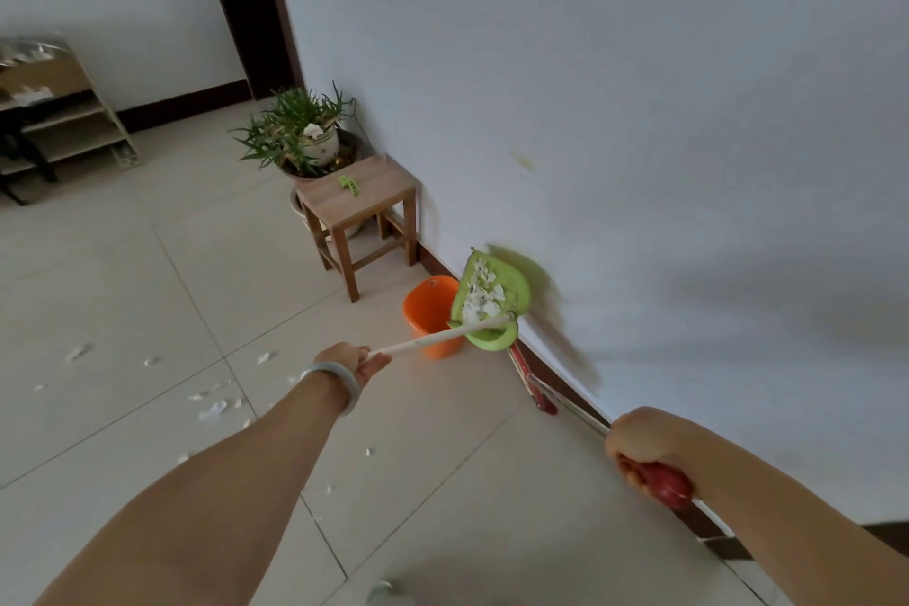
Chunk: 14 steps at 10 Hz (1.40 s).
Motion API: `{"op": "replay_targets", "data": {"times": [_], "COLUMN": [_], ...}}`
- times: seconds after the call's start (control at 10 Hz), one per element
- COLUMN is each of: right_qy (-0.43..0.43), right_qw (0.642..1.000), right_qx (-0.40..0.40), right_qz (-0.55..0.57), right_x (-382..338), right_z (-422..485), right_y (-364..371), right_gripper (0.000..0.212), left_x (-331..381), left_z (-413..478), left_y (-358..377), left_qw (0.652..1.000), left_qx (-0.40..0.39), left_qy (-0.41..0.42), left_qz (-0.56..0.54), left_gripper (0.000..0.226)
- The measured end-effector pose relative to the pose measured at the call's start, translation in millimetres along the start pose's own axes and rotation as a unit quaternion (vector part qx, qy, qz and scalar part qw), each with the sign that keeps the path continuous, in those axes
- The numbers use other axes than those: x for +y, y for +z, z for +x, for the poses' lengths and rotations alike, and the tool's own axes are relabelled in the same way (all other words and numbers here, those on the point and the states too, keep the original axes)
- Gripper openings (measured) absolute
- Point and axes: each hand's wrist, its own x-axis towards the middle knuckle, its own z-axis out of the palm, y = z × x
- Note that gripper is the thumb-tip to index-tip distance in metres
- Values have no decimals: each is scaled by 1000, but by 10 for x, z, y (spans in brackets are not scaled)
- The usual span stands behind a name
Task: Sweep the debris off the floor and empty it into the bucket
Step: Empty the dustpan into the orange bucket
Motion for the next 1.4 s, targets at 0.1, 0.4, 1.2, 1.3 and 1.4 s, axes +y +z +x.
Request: {"op": "replay_targets", "data": {"times": [0.1, 0.4, 1.2, 1.3, 1.4], "right_qy": [4, 15, 25, 28, 21], "right_qw": [999, 998, 994, 995, 997], "right_qx": [2, 27, 83, 81, 75], "right_qz": [39, 61, 64, 50, 29], "right_x": [-87, -674, -1108, -1197, -1294], "right_z": [-43, -276, -458, -428, -386], "right_y": [141, 633, 1019, 1061, 1120], "right_gripper": [11, 9, 15, 15, 14], "left_x": [76, 66, -94, -120, -166], "left_z": [-257, -6, 231, 244, 223], "left_y": [-118, -704, -1055, -1073, -1063], "left_qw": [994, 963, 907, 913, 918], "left_qx": [-35, -60, -149, -158, -174], "left_qy": [-45, -140, -212, -209, -206], "left_qz": [-95, -221, -332, -313, -289], "left_gripper": [44, 16, 21, 20, 20]}}
